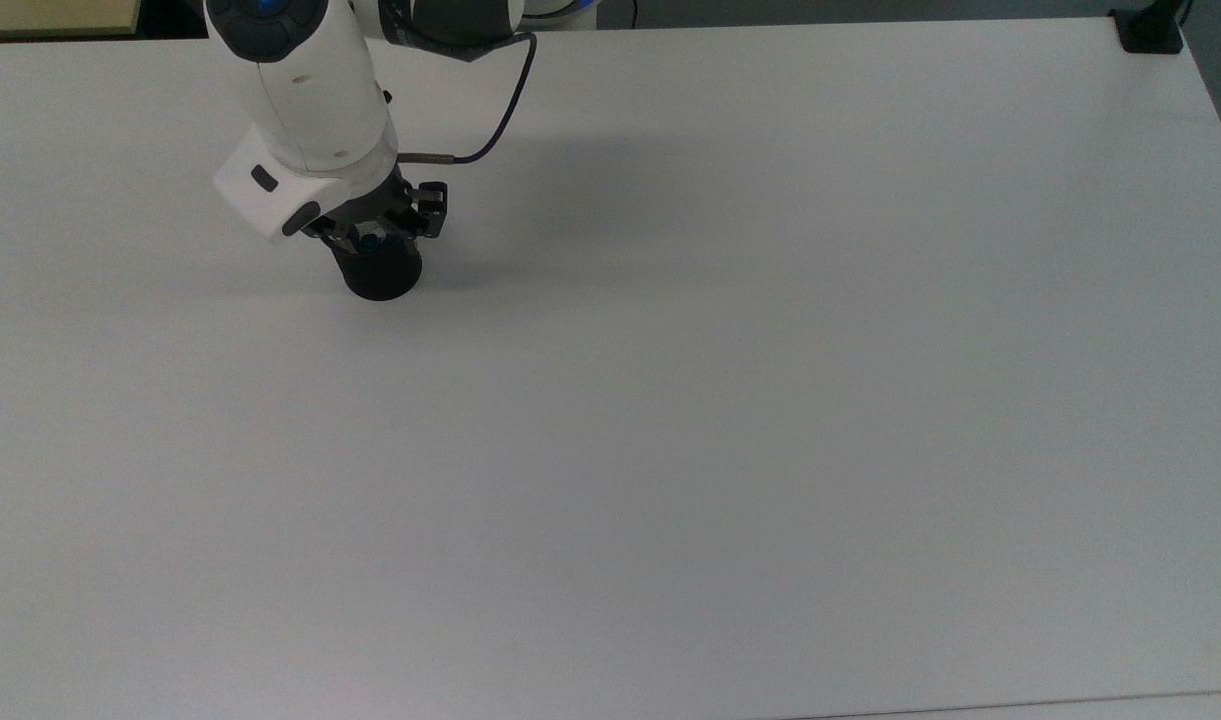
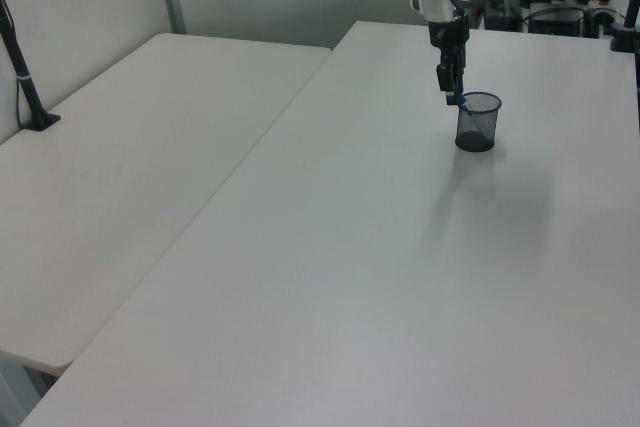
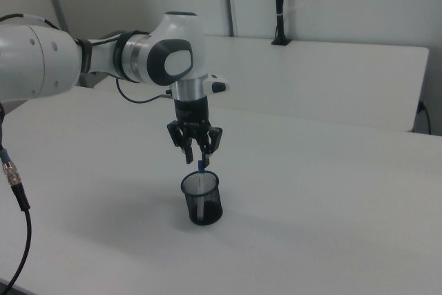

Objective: Remove the marker
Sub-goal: 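Close the gripper on the marker's blue cap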

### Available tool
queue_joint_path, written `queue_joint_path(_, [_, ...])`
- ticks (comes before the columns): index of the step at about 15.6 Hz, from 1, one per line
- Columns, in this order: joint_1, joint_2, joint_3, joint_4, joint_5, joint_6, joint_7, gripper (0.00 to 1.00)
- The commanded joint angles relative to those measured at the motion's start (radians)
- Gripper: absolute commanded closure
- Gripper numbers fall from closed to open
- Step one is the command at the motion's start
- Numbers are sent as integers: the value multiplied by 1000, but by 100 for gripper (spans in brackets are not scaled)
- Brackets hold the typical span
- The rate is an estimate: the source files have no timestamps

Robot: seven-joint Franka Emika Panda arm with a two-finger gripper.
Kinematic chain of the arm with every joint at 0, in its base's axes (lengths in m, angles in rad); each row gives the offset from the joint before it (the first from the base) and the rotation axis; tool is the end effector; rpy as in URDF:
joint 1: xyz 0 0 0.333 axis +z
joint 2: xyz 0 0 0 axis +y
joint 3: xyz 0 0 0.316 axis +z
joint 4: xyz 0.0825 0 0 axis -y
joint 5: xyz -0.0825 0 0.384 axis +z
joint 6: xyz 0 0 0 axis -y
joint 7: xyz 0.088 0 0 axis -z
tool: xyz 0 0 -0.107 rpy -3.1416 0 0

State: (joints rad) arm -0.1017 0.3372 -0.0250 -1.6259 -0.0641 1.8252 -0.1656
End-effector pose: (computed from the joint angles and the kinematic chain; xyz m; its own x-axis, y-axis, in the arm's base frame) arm 0.6357 -0.0846 0.4155 0.9875 0.0562 -0.1472 0.0633 -0.9970 0.0438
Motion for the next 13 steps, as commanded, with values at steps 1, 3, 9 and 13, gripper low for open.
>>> queue_joint_path(1, [0, 2, -7, 9, -13, 16, -40, 68])
queue_joint_path(3, [0, 2, -7, 9, -13, 16, -51, 83])
queue_joint_path(9, [0, 2, -10, 9, -11, 14, -61, 95])
queue_joint_path(13, [-7, -7, -16, 36, -5, 3, -66, 96])
